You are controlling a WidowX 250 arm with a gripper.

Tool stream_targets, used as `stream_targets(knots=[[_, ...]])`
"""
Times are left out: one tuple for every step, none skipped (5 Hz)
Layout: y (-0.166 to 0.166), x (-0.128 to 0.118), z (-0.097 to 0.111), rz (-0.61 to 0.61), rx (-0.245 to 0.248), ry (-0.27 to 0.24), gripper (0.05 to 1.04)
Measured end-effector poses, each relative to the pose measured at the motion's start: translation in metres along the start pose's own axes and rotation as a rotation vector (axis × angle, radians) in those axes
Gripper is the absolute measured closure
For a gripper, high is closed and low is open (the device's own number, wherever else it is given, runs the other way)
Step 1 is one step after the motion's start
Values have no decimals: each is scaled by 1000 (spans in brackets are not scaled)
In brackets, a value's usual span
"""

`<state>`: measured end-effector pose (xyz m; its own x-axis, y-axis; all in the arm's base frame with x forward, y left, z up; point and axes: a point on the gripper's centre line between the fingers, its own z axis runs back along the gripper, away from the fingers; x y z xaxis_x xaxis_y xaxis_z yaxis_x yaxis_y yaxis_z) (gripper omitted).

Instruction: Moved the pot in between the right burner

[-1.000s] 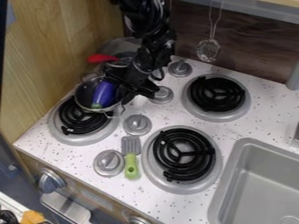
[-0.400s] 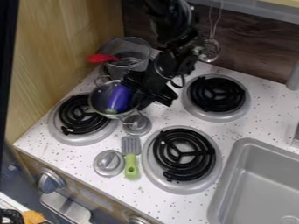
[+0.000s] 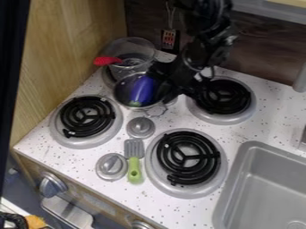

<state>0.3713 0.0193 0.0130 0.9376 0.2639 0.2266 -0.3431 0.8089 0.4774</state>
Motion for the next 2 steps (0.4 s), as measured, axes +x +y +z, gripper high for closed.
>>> stream_targets(knots=[[-23,1,18,-30,-20,-57,1010],[-37,-1,17,-70,-13,-74,1010]])
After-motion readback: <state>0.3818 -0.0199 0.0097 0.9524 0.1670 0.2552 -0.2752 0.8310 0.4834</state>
